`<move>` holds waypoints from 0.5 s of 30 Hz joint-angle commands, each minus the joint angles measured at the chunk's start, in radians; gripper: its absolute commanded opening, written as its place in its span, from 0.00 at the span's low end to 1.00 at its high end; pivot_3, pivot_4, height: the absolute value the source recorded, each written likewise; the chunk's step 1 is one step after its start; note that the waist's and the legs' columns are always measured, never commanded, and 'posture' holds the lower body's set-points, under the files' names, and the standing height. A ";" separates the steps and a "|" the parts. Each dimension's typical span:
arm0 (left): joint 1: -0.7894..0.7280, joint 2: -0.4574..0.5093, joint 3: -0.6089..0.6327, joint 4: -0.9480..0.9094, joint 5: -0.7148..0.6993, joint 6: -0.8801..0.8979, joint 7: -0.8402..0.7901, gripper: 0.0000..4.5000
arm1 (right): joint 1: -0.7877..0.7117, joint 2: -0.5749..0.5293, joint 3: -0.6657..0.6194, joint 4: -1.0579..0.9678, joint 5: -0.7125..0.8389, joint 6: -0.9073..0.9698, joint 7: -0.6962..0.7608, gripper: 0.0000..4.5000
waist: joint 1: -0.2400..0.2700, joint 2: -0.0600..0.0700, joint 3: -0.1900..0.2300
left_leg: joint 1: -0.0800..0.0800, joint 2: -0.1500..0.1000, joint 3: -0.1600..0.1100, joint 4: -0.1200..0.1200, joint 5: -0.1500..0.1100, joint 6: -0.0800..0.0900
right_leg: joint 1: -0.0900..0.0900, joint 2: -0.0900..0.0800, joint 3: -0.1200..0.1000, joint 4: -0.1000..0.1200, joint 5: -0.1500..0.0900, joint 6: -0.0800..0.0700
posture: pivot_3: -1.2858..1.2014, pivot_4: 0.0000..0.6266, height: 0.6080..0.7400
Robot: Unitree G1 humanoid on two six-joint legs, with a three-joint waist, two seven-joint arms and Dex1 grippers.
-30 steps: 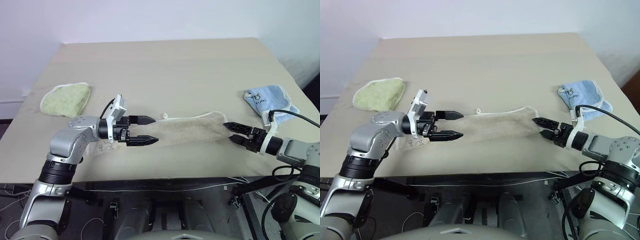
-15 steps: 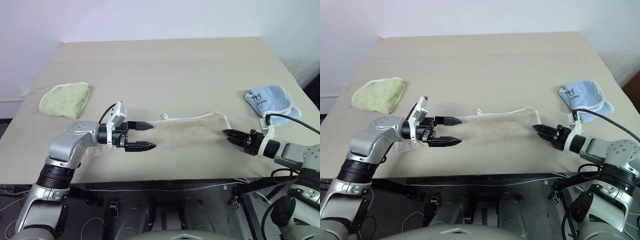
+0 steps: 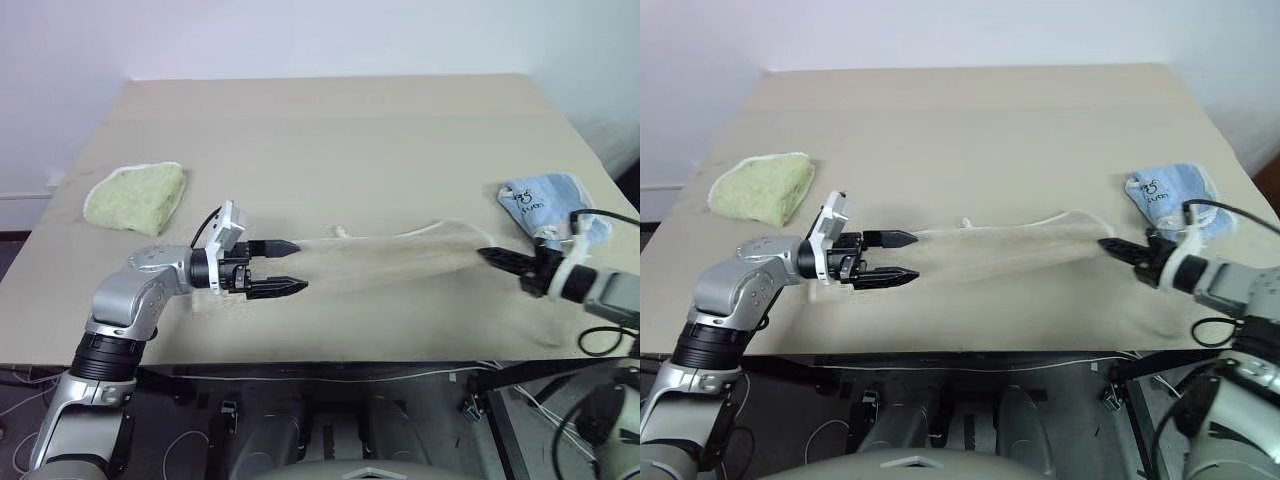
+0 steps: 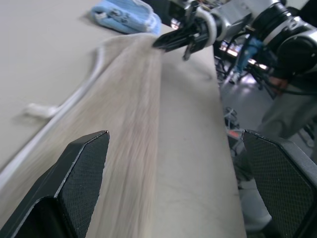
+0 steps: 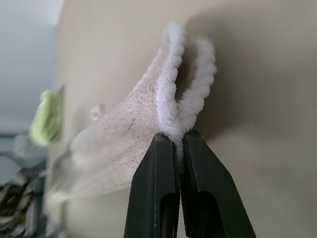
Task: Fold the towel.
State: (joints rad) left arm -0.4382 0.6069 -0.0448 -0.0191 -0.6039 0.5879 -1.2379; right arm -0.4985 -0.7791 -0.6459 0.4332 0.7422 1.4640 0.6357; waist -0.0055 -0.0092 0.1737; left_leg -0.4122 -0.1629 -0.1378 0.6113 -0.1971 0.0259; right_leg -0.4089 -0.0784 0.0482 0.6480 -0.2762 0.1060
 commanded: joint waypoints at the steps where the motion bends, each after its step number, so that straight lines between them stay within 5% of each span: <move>1: -0.022 0.004 0.021 0.000 -0.011 -0.001 -0.004 1.00 | 0.007 -0.105 0.043 0.063 -0.028 -0.043 0.061 0.01 | -0.003 0.000 0.000 | 0.000 0.000 0.000 0.000 0.000 0.000 | 0.000 0.000 0.000 0.000 0.000 0.000 | 0.52 0.24 1.00; 8: -0.043 0.008 0.015 0.036 0.005 -0.013 -0.015 1.00 | 0.050 -0.262 0.183 0.077 -0.081 -0.154 0.198 0.01 | -0.006 0.002 0.001 | -0.001 0.000 0.000 0.001 0.000 0.000 | 0.000 0.000 0.000 0.000 0.000 0.000 | 0.52 0.24 1.00; 15: -0.048 0.011 0.007 0.034 0.013 -0.016 -0.011 1.00 | 0.021 -0.264 0.223 -0.178 -0.045 -0.263 0.276 0.01 | -0.010 0.004 0.002 | -0.001 0.000 0.000 0.001 0.000 0.000 | -0.001 0.000 0.000 0.000 0.000 0.000 | 0.52 0.24 1.00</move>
State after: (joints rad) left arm -0.4770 0.6076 -0.0453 0.0361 -0.5965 0.5811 -1.2438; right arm -0.4486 -1.0279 -0.4142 0.3321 0.6621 1.2156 0.8887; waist -0.0150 -0.0054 0.1753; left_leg -0.4134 -0.1626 -0.1374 0.6124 -0.1973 0.0258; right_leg -0.4100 -0.0784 0.0484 0.6485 -0.2763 0.1061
